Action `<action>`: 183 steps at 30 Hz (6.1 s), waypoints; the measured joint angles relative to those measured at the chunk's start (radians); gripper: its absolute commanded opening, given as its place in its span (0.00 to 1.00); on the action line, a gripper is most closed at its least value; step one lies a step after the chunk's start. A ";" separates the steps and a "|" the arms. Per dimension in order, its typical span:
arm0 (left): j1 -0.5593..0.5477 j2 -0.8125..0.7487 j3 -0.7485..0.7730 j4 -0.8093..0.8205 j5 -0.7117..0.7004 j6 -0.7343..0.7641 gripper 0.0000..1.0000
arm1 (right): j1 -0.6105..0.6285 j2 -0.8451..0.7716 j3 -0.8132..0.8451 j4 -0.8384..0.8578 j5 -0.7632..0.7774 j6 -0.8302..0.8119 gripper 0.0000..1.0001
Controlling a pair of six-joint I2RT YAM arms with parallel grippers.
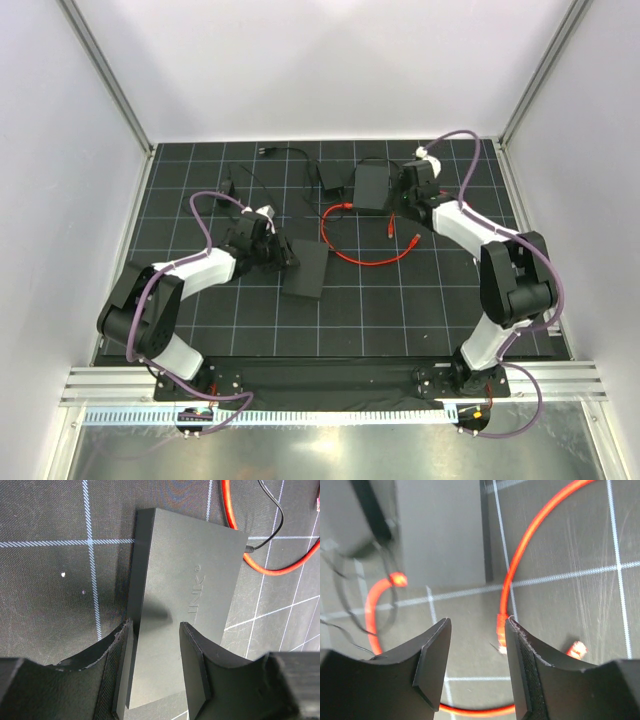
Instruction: Pull the plug from the switch port
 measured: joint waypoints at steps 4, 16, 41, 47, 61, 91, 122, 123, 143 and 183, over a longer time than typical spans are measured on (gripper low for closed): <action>0.000 0.000 0.000 0.000 0.002 0.001 0.46 | 0.042 0.039 0.021 -0.093 0.053 -0.080 0.54; 0.000 -0.003 -0.005 0.008 0.003 0.003 0.46 | 0.089 0.166 0.067 -0.201 0.117 -0.154 0.47; 0.000 -0.011 -0.013 0.015 0.005 0.003 0.46 | 0.125 0.231 0.121 -0.225 0.283 -0.148 0.04; 0.000 -0.011 -0.013 0.015 0.006 0.003 0.46 | 0.096 0.233 0.171 -0.233 0.343 -0.147 0.01; 0.000 -0.011 -0.013 0.015 0.016 0.014 0.46 | -0.058 0.488 0.547 -0.158 0.275 -0.150 0.01; 0.000 0.034 0.002 0.009 0.017 -0.013 0.45 | -0.064 0.484 0.560 -0.231 0.238 -0.146 0.59; -0.003 -0.352 -0.274 0.175 -0.106 -0.065 0.47 | 0.405 0.058 -0.357 0.504 -0.161 0.147 0.53; -0.003 -0.352 -0.274 0.176 -0.108 -0.065 0.47 | 0.415 0.071 -0.348 0.514 -0.166 0.151 0.52; -0.004 -0.355 -0.260 0.179 -0.192 -0.089 0.42 | 0.571 0.165 -0.251 0.555 -0.163 0.100 0.51; -0.032 -0.161 -0.153 0.182 -0.216 -0.091 0.34 | 0.563 0.363 -0.267 0.982 0.055 0.478 0.28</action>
